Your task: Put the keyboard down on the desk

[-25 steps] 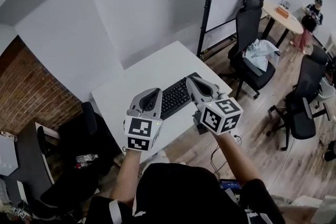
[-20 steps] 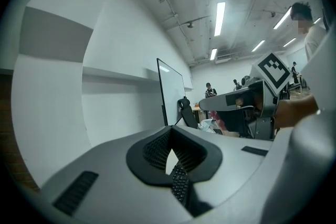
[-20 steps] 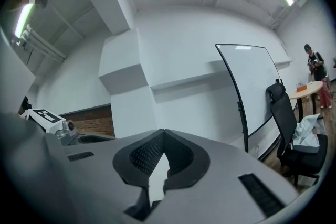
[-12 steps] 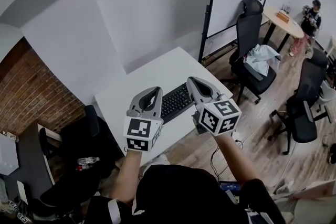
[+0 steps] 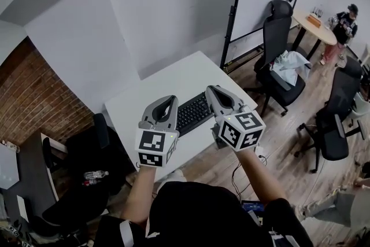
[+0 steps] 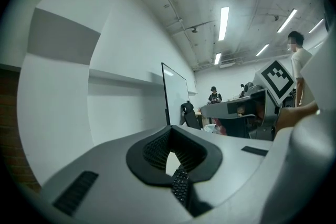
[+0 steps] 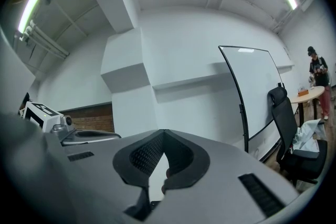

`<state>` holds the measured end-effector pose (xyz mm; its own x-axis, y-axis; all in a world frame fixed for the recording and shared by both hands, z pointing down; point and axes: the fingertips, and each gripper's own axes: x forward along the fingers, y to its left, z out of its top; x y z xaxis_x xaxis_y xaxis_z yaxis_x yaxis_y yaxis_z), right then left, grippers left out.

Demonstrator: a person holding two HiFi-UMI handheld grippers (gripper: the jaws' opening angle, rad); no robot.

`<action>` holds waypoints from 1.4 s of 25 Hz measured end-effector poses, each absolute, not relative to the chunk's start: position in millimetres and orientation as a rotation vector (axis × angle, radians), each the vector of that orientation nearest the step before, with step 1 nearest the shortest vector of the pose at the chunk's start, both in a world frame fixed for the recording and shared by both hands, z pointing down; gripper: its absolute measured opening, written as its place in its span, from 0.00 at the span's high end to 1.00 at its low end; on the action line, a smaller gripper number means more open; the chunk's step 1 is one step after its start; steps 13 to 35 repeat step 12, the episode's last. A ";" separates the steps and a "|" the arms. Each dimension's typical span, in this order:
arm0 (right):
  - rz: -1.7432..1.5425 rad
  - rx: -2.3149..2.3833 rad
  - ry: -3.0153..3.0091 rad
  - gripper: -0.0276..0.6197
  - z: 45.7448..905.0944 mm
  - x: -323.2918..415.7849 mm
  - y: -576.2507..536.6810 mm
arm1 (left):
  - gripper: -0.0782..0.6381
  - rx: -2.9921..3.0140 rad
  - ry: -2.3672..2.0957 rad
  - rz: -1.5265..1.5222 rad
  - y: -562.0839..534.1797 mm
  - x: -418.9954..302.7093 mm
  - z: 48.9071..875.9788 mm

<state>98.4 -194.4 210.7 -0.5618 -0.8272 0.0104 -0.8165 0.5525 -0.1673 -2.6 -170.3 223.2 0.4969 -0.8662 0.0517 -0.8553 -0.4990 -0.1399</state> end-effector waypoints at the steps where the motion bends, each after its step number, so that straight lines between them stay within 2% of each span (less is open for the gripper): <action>1: -0.230 -1.436 2.709 0.90 210.8 98.4 -194.5 | 0.88 -2.632 1.525 -0.171 -171.1 -3.8 222.9; 35: -0.263 -1.452 2.715 0.90 223.1 97.6 -201.9 | 0.88 -2.631 1.543 -0.167 -177.9 -5.4 229.7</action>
